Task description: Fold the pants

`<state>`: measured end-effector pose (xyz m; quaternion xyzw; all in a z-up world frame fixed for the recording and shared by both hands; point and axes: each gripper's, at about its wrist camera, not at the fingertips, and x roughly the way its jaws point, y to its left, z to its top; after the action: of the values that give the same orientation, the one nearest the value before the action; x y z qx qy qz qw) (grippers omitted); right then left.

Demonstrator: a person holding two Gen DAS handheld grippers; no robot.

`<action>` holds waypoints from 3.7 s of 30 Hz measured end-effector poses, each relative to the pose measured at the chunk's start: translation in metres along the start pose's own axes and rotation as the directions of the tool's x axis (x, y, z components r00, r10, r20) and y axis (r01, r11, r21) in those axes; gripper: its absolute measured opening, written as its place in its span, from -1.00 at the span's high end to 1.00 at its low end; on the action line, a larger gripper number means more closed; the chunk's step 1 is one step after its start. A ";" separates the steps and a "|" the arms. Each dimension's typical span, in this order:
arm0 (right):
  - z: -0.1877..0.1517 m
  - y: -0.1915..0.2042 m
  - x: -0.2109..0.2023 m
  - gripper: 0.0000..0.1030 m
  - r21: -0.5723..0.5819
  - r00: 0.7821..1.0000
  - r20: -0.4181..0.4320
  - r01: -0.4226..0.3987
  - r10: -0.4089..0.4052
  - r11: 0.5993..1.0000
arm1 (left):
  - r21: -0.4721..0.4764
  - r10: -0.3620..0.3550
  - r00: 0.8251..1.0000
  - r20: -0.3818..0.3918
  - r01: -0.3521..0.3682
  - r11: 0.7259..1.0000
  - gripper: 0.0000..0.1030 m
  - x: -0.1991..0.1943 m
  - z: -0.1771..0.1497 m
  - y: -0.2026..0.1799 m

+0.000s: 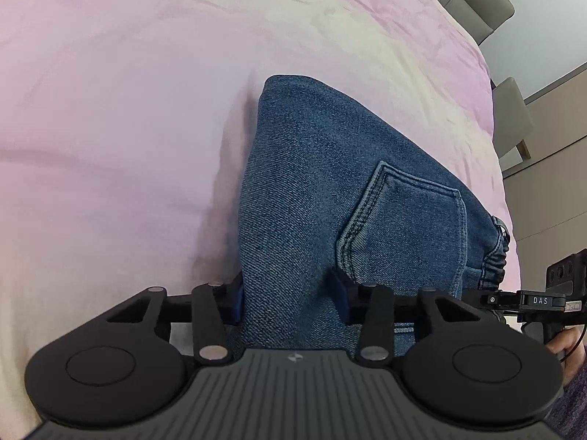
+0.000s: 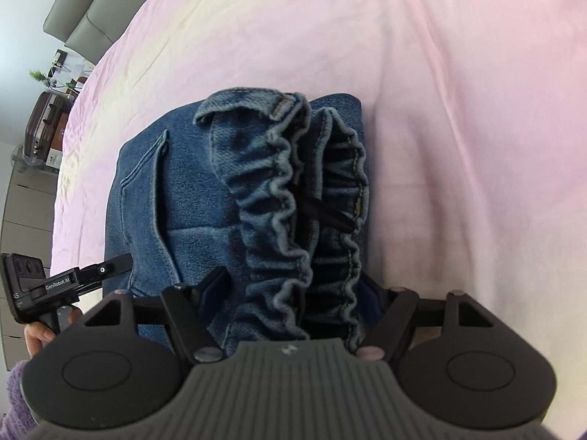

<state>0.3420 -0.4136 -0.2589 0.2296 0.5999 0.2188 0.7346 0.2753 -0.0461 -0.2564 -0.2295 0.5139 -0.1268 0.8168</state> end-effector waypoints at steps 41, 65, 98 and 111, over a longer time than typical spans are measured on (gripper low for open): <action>-0.032 0.384 0.153 0.10 -0.269 0.984 0.036 -0.159 0.175 0.950 | 0.071 0.269 0.927 0.262 -0.296 0.952 0.49 -0.244 0.042 0.196; -0.053 0.420 0.175 -0.38 -0.448 0.963 0.244 0.220 -0.118 0.866 | 0.014 0.439 0.785 0.437 -0.494 0.870 -0.04 -0.240 -0.033 0.202; -0.134 0.450 0.119 0.06 -0.622 0.929 0.371 0.254 -0.008 0.741 | 0.141 0.535 0.717 0.447 -0.647 0.749 0.35 -0.297 -0.066 0.128; -0.231 0.473 -0.015 -0.57 -0.636 0.835 0.530 0.275 0.149 0.721 | 0.275 0.417 0.635 0.650 -0.708 0.650 -0.51 -0.387 -0.124 0.011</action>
<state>0.0912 -0.0277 -0.0043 -0.0296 0.2471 0.3245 0.9126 -0.0067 0.1048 -0.0053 0.1485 0.2596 0.0841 0.9505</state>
